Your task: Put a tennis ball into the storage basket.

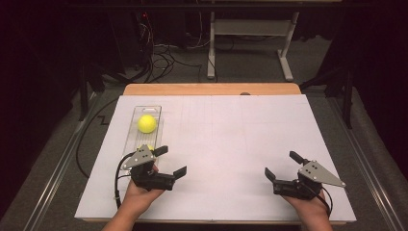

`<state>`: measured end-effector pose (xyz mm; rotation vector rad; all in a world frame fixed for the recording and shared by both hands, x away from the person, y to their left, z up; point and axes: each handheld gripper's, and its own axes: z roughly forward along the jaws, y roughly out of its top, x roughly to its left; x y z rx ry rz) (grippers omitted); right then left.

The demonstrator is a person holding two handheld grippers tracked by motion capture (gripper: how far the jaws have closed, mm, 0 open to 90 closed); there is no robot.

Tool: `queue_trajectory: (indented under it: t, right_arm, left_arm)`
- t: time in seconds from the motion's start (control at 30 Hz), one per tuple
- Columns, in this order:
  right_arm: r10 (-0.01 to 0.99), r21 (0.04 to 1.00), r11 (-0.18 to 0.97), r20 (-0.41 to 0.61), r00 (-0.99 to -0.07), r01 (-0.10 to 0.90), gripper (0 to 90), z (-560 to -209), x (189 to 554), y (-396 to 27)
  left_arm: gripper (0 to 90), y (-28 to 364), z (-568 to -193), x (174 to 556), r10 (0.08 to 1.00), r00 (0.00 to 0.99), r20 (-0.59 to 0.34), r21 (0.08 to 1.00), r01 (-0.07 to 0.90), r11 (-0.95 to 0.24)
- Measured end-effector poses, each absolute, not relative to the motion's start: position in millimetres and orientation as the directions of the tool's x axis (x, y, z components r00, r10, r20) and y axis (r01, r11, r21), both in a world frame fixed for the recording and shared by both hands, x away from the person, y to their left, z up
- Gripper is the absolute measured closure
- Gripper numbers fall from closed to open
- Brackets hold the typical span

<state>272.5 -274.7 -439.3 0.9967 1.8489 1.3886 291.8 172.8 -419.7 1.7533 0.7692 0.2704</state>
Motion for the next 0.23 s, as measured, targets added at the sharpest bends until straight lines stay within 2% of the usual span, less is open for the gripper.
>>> queue_trajectory:
  t: [0.23]
  right_arm:
    - [0.839, 0.966, 0.169, -0.036, -0.544, 0.196, 0.2, -439.1, 272.0, -274.4]
  left_arm:
    - [0.2, 171.2, -423.1, 292.2, 0.622, 0.759, -0.190, 0.916, 0.365, -0.165]
